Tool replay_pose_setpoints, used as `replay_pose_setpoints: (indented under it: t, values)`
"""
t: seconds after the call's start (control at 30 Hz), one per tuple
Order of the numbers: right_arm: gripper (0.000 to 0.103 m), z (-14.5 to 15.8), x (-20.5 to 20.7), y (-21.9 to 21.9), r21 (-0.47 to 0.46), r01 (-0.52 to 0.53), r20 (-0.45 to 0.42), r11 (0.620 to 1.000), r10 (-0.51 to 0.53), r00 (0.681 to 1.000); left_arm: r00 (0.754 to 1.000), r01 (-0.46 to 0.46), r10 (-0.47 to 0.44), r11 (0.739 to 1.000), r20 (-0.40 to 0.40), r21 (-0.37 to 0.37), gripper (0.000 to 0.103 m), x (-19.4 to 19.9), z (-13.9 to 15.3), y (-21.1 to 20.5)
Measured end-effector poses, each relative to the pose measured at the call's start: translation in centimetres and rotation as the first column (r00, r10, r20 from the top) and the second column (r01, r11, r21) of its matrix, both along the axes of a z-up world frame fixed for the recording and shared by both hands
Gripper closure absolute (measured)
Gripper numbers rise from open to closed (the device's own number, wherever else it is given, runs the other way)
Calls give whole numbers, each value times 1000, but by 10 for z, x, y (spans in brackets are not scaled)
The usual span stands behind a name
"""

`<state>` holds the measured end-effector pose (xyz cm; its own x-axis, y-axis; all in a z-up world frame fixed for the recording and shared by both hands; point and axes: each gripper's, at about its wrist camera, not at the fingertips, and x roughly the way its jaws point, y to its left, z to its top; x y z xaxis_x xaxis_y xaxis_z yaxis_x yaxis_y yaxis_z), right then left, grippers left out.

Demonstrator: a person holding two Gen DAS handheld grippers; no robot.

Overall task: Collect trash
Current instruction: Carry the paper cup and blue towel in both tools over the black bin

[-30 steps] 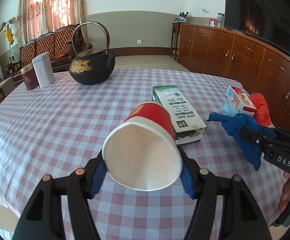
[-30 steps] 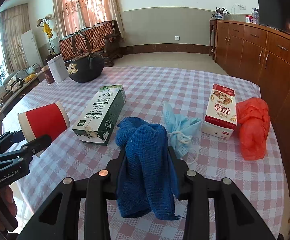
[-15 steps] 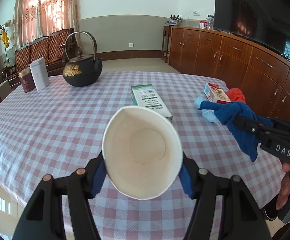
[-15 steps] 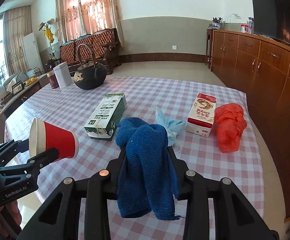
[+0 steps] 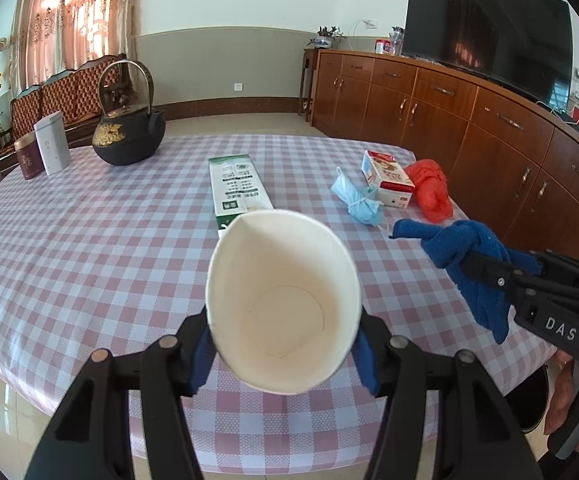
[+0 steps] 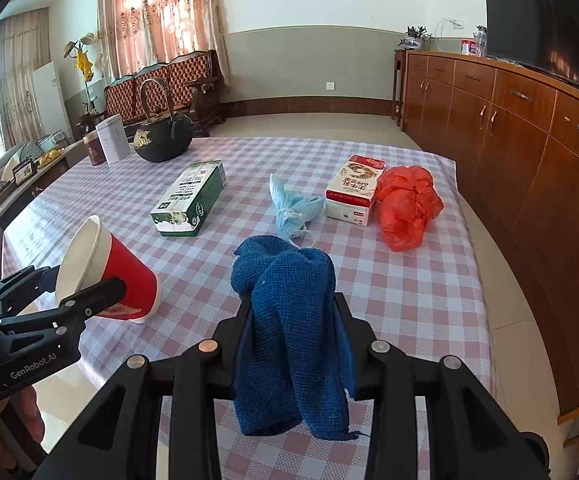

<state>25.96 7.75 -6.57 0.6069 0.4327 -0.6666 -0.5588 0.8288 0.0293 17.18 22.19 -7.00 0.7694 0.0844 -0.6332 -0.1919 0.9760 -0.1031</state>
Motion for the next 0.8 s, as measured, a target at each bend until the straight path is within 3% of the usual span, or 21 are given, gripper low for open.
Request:
replay_pose_setpoints:
  t: [0.17, 0.27, 0.33, 0.4, 0.47, 0.57, 0.63, 0.67, 0.7, 0.8]
  values:
    - [65, -7, 3, -2, 6, 5, -12, 1000, -5, 1000, 1000, 4, -4, 1000, -17, 18, 35, 5, -3, -3]
    - [65, -11, 6, -1, 6, 6, -22, 1000, -6, 1000, 999, 8, -7, 1000, -48, 20, 35, 9, -13, -4]
    - [65, -13, 8, -1, 8, 9, -26, 1000, -9, 1000, 999, 10, -10, 1000, -53, 11, 45, 10, -19, -3]
    - [65, -14, 9, -3, 9, 11, -28, 1000, -10, 1000, 999, 20, -21, 1000, -42, -7, 72, 10, -19, 0]
    - [65, -14, 10, -4, 6, 12, -26, 1000, -12, 1000, 999, 31, -31, 999, -39, -12, 91, 14, -18, 2]
    - [65, -14, 11, -5, 6, 18, -27, 1000, -18, 999, 998, 16, -16, 1000, -60, 1, 90, 21, -19, 3]
    - [65, -14, 13, -5, 7, 19, -26, 1000, -19, 999, 1000, -22, 22, 1000, -21, 10, 52, 18, -16, 4]
    - [65, -14, 14, -5, 4, 20, -23, 1000, -20, 1000, 1000, -30, 30, 999, 1, 15, 13, 18, -13, 5]
    - [65, -14, 16, -4, 4, 21, -22, 1000, -21, 1000, 999, -37, 37, 999, 27, 26, 1, 20, -10, 5]
    - [65, -14, 25, -3, 4, 33, -23, 999, -33, 999, 999, -27, 26, 999, 35, 24, 1, 41, -6, 10]
